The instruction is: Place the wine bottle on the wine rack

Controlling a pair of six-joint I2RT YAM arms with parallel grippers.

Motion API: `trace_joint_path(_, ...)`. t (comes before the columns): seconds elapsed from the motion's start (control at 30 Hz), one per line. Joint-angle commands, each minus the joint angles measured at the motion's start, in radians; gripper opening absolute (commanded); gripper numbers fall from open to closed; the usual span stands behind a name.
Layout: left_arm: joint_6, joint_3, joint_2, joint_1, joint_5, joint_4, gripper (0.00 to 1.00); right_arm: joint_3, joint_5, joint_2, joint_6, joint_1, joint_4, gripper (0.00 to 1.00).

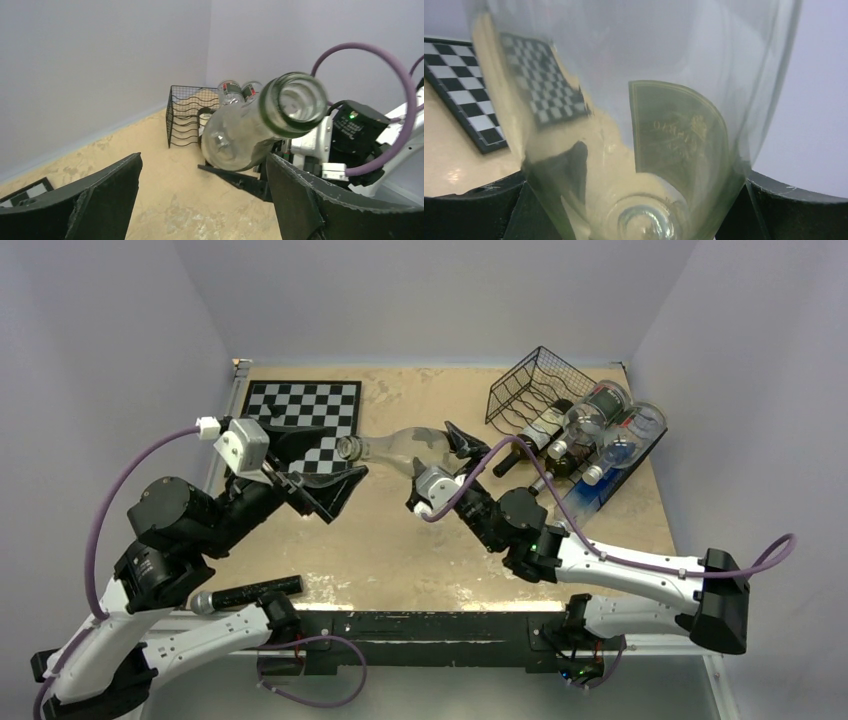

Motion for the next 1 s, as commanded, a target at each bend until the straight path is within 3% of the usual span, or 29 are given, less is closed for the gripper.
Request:
trace_joint_path(0.0, 0.012, 0.024, -0.036, -0.005, -0.101, -0.045, 0.97, 0.092, 0.037, -0.07, -0.207, 0.004, 0.206, 0.0)
trace_joint_path(0.17, 0.036, 0.114, -0.095, -0.005, 0.002, -0.181, 0.97, 0.07, 0.086, -0.074, -0.402, 0.004, 0.265, 0.0)
trace_joint_path(0.3, 0.015, 0.206, -0.111, -0.005, 0.125, -0.31, 0.98, 0.048, 0.108, -0.078, -0.465, 0.004, 0.282, 0.0)
trace_joint_path(0.53, 0.005, 0.189, -0.157, -0.005, 0.017, -0.283, 0.99, 0.009, 0.129, -0.022, -0.596, 0.004, 0.384, 0.0)
trace_joint_path(0.73, 0.04, 0.207, -0.031, -0.005, -0.002, -0.315, 0.99, -0.008, 0.12, 0.033, -0.682, 0.041, 0.409, 0.0)
trace_joint_path(0.97, 0.115, 0.362, 0.192, -0.005, -0.045, -0.574, 0.87, 0.026, 0.141, 0.064, -0.687, 0.094, 0.301, 0.0)
